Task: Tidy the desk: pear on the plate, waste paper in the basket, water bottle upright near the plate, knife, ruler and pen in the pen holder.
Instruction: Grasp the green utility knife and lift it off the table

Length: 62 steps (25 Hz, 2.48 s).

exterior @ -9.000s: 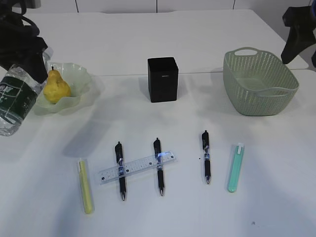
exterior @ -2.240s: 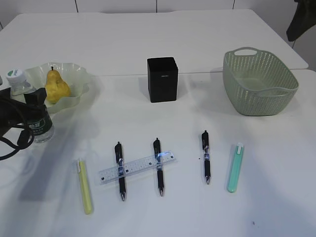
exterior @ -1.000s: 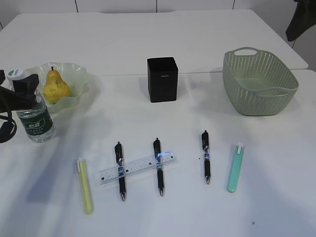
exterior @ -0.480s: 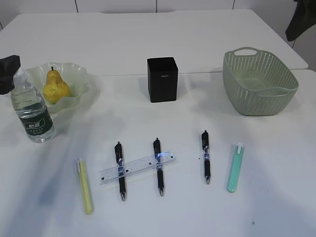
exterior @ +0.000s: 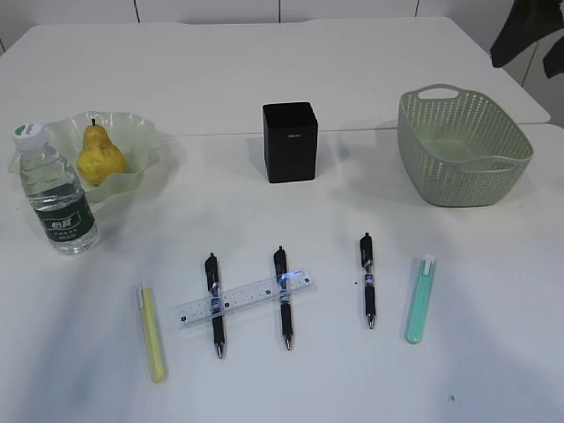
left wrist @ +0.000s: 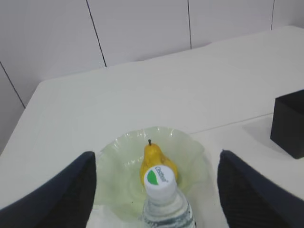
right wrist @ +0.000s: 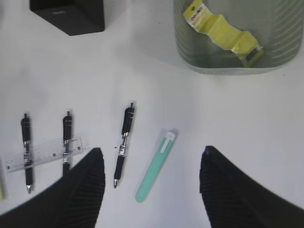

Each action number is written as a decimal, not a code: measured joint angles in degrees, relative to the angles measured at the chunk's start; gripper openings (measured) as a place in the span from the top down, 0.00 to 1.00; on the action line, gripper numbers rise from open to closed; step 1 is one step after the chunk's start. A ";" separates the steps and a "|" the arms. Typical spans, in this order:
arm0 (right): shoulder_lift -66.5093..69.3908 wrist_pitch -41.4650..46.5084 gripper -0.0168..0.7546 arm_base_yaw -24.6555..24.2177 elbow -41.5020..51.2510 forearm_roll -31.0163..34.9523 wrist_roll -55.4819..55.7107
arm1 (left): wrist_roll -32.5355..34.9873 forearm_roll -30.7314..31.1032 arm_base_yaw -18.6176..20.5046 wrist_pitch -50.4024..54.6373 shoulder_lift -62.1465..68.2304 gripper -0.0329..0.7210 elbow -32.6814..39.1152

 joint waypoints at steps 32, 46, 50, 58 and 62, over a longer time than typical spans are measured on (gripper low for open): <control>-0.16 -0.35 0.34 0.00 18.60 0.95 11.51 | -1.00 0.00 0.00 54.64 -10.93 0.21 -19.81; -0.16 -1.16 0.34 0.00 20.12 1.74 15.50 | -1.10 -3.05 0.00 58.42 -10.93 0.21 -19.81; 1.36 -1.54 0.34 0.75 20.12 1.99 19.05 | -1.11 -3.05 0.00 58.79 -10.93 0.21 -19.81; 6.53 -7.45 0.33 6.08 20.12 5.86 21.88 | -1.11 -4.93 0.00 58.98 -10.93 0.21 -19.81; 7.79 -7.59 0.34 6.54 20.12 6.04 21.66 | -1.11 -5.07 0.00 58.98 -10.93 0.21 -19.81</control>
